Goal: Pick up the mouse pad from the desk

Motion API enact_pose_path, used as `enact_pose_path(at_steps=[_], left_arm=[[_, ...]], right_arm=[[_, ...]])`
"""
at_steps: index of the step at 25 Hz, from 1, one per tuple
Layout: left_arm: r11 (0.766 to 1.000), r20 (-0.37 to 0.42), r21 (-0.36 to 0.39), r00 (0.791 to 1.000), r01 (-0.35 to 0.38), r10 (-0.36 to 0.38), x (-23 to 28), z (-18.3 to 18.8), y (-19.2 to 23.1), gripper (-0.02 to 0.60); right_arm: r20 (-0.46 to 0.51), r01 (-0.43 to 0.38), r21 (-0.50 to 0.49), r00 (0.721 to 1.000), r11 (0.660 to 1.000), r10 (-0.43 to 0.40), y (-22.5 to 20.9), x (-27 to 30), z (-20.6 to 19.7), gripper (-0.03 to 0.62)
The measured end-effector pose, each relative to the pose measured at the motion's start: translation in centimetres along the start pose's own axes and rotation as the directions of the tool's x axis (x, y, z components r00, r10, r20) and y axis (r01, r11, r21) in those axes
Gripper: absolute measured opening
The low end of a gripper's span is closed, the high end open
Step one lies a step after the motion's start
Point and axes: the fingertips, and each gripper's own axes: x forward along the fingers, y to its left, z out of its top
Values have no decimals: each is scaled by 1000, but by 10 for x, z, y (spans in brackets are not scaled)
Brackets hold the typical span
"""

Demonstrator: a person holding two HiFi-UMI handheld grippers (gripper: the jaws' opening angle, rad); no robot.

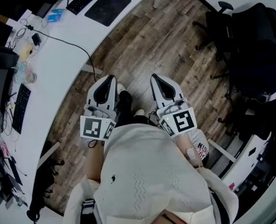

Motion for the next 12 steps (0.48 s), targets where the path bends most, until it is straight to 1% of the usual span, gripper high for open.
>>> enact_pose_path(at_steps=[3,5,8,10,12], left_arm=[[999,-10,-34,1000,28,-28,-30,-13,-53,23],[998,-23,-23,998,55,-55,-46,-18,-80,23],[996,-18,-14,996,84,-84,-62,-20,-105,23],[994,-4,-13,994,105,-105,-64,-20,-122,23],[992,10,4,992,128,-128,-65,-16,-138,23]], right_arm=[[-17,25,-9,1000,1000,-25,1,-51,-12,0],[-19,36,-6,999,999,-36,7,-78,-17,0],[-1,51,-15,999,999,-51,20,-114,-18,0],[10,72,-25,997,997,-72,19,-132,-17,0],[20,96,-25,995,995,-95,15,-146,-16,0]])
